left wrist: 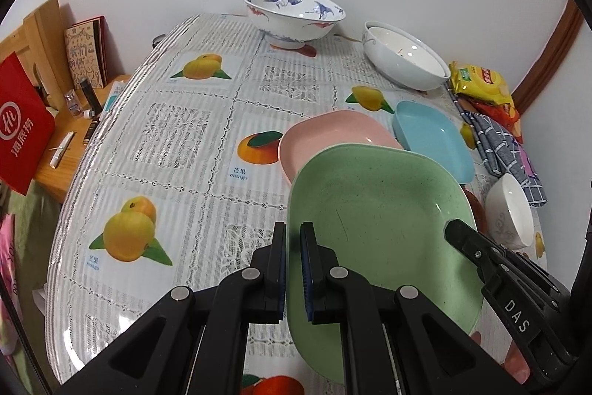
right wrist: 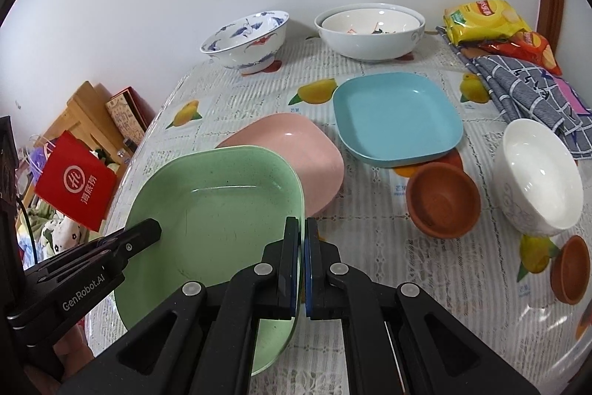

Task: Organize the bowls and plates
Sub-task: 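Lift the green plate with the right tool off the pink plate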

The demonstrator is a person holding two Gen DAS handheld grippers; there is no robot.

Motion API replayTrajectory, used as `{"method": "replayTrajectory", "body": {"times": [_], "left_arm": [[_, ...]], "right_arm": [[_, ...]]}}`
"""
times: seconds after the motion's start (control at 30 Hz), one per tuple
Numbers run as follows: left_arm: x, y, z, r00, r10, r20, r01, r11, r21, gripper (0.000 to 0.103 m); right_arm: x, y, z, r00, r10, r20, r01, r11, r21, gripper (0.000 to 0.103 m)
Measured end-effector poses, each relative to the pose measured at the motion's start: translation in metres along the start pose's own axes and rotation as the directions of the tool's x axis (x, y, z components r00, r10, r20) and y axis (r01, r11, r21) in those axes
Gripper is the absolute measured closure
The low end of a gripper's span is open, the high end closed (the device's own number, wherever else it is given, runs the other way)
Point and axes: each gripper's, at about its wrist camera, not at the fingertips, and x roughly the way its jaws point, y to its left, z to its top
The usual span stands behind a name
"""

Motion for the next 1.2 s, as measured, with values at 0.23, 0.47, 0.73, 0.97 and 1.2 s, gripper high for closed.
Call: {"method": "replayTrajectory", "body": {"times": [0.23, 0.47, 0.73, 0.97, 1.2], "left_arm": [[0.015, 0.003, 0.008, 1.000, 0.009, -0.015, -0.010, 1.000, -0.021, 0.095], [0.027, 0.004, 0.016, 0.999, 0.035, -0.019, -0.036, 0.998, -0.044, 0.095], [0.040, 0.007, 0.026, 0.997, 0.071, -0.034, -0.073, 0.995, -0.062, 0.095], [0.053, 0.003, 0.031, 0.996, 0.074, -0.043, -0.077, 0.993, -0.085, 0.095], [0.057, -0.001, 0.038, 0.997, 0.074, -0.036, -0.077, 0.993, -0.088, 0.095]], "right_arm": [[0.018, -0.001, 0.012, 1.000, 0.011, -0.011, -0.011, 1.000, -0.029, 0.100], [0.036, 0.001, 0.027, 1.000, 0.030, -0.009, -0.030, 0.997, -0.078, 0.100], [0.061, 0.003, 0.040, 0.997, 0.067, -0.030, -0.070, 0.991, -0.113, 0.100], [0.078, -0.001, 0.054, 0.997, 0.074, -0.037, -0.079, 0.985, -0.155, 0.099], [0.086, -0.005, 0.064, 0.996, 0.087, -0.036, -0.092, 0.978, -0.185, 0.099]]}}
